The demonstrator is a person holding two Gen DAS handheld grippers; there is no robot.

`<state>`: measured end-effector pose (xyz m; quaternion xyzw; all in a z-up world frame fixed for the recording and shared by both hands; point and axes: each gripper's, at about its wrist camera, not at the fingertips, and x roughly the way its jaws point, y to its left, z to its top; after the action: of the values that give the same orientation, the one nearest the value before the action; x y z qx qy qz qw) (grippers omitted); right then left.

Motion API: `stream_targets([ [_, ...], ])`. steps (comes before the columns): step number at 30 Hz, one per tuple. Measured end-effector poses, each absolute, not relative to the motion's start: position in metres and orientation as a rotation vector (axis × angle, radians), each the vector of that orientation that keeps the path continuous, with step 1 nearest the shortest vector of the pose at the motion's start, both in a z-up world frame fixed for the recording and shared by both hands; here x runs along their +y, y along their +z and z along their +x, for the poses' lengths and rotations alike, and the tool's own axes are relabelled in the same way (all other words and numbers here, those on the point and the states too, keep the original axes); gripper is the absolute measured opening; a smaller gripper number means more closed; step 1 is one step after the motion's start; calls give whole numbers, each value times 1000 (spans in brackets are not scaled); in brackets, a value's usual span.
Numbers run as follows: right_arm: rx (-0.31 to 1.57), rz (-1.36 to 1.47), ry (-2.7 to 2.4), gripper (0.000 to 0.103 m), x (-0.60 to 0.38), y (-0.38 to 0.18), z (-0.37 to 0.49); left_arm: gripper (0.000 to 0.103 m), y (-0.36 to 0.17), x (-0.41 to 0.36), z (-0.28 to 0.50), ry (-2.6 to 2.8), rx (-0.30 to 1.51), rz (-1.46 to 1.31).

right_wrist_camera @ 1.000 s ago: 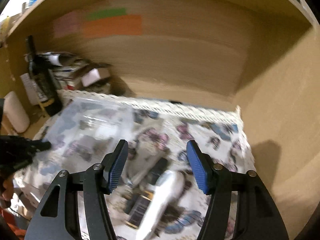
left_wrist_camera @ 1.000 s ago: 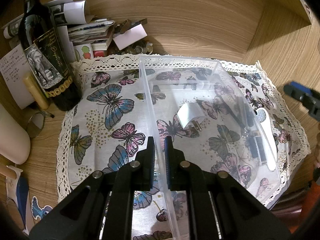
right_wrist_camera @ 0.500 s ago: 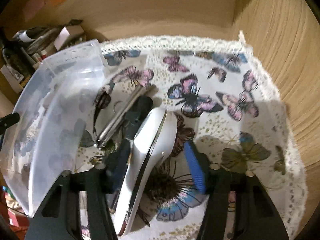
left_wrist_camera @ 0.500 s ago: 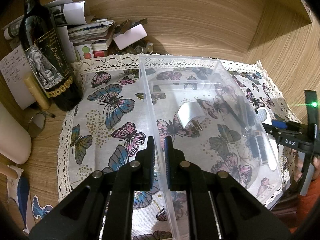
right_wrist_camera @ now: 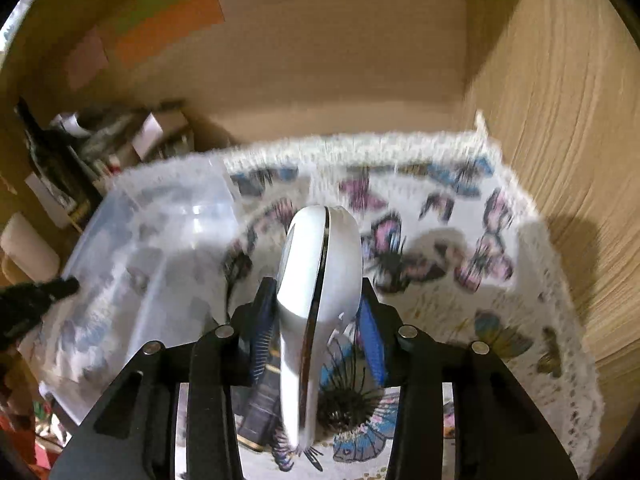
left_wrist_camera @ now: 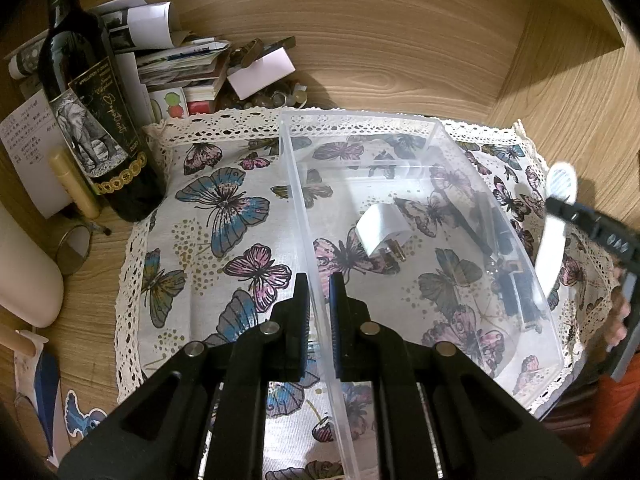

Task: Organize rigid objects
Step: 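Grasp the white handheld trimmer with the right gripper and lift it, then lower the trimmer into the clear box and open the right gripper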

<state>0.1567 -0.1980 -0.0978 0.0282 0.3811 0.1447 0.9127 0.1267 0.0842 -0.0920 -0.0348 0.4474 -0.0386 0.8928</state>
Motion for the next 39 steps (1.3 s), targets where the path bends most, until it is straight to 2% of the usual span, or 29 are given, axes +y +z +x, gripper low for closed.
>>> stream_targets([
  [12, 561, 49, 388, 34, -171, -22, 140, 9, -92, 84, 127, -79, 928, -68],
  [19, 522, 5, 513, 34, -140, -9, 125, 9, -92, 84, 126, -79, 928, -70],
  [34, 791, -83, 645, 34, -91, -69, 143, 9, -92, 83, 127, -78, 927, -71],
  [39, 815, -73, 644, 34, -86, -72, 160, 9, -92, 80, 128, -78, 927, -72],
])
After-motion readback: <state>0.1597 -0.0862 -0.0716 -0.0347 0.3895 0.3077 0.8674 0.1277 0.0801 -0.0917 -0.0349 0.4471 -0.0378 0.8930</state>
